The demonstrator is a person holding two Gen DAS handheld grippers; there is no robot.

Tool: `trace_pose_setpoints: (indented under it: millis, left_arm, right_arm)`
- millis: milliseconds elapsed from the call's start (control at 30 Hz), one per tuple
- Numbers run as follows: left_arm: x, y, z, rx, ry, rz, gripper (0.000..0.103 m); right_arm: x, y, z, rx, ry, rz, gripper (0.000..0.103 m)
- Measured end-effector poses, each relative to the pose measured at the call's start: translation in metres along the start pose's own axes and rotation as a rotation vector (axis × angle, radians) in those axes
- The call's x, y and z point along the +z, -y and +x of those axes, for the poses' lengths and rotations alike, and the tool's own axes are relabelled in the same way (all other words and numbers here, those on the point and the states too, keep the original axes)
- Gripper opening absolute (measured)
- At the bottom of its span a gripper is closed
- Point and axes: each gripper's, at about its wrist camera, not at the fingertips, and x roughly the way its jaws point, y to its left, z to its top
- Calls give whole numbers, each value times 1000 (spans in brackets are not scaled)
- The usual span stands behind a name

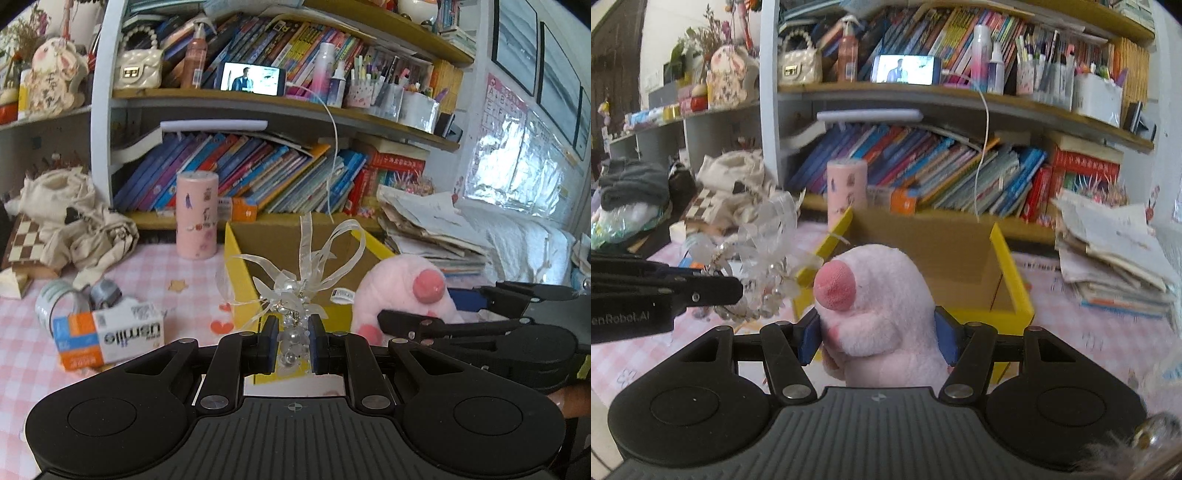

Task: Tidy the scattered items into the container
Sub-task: 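Lift and carry the pig and ribbon clip toward the yellow box, then lower both held items into the yellow box and open both grippers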

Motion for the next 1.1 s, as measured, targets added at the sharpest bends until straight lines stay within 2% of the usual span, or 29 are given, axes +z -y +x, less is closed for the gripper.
trace_pose_setpoints:
  millis: [267, 533, 800, 1100]
  left_arm:
    - [30, 13, 26, 51, 32, -9, 15]
    - [57, 23, 71, 74, 16, 9, 15]
    - [64, 25, 118, 92, -58, 32, 15]
    - [64, 13, 171, 120, -178, 53, 15]
  right_arm:
    - [32, 37, 20, 67, 67, -25, 59]
    - [63, 63, 55, 122, 81, -54, 59]
    - [71, 76, 109, 150, -13, -114, 60]
    - [77, 88, 171, 179, -137, -196, 60]
